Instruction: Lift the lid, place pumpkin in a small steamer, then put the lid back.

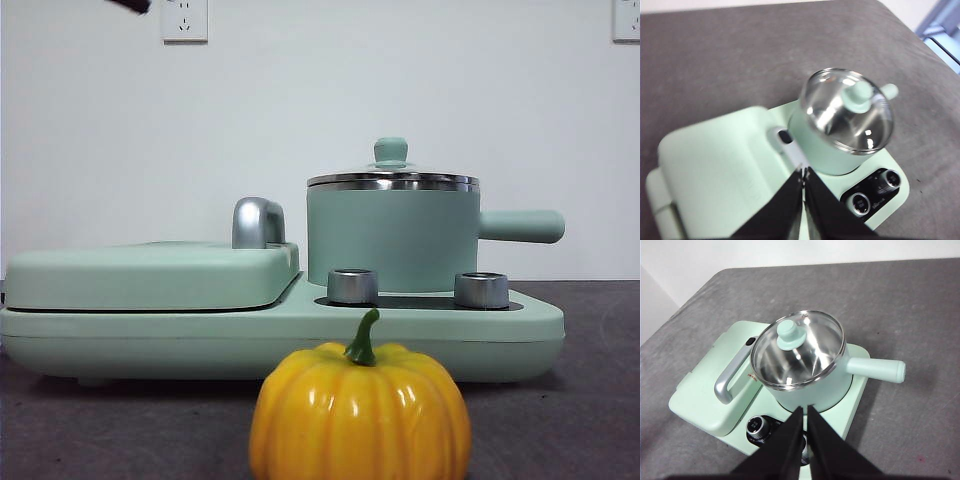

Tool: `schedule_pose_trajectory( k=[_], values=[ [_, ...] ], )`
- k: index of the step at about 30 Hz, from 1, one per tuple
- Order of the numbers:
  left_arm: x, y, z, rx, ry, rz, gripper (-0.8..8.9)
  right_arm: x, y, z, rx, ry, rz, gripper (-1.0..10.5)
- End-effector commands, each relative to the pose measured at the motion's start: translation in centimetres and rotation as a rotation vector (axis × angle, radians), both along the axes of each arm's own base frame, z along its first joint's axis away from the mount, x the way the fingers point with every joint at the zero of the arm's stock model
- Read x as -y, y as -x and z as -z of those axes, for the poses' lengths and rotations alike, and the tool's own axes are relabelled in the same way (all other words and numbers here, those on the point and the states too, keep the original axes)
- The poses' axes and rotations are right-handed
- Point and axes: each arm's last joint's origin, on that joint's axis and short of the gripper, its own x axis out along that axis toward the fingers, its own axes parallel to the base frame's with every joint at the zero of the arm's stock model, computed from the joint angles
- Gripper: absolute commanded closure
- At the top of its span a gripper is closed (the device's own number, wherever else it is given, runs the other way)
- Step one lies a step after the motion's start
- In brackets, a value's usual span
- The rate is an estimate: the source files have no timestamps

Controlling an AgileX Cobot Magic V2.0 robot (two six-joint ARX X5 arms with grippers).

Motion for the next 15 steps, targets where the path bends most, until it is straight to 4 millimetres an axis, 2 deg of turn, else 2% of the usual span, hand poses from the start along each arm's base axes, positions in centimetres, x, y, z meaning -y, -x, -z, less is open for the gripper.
schedule_pose_trajectory(
  k=[1,4,5,6,9,15],
  values=[
    [0.7,-0.3,-0.7,0.053,-0.021,0.050,6.39,0.0,-0.1,-0.5,0.021,0.010,-0.009,8.9],
    [1.1,-0.5,-0.6,0.055,-0.020,0.063,3.96,0.0,-0.2,-0.4,0.018,0.010,-0.009,7.1],
    [1.3,-0.6,-0.6,0.056,-0.018,0.068,3.08,0.0,-0.2,-0.4,0.016,0.010,-0.009,6.0],
    [1.4,-0.7,-0.5,0.055,-0.015,0.070,2.74,0.0,-0.2,-0.4,0.015,0.009,-0.009,5.3],
    [2.0,-1.3,-0.2,0.038,-0.019,0.084,2.74,0.0,-0.2,-0.4,0.015,0.008,-0.008,4.3],
    [3.9,-3.2,0.4,-0.008,-0.036,0.124,2.83,0.0,-0.2,-0.4,0.013,0.006,-0.009,4.3]
  ],
)
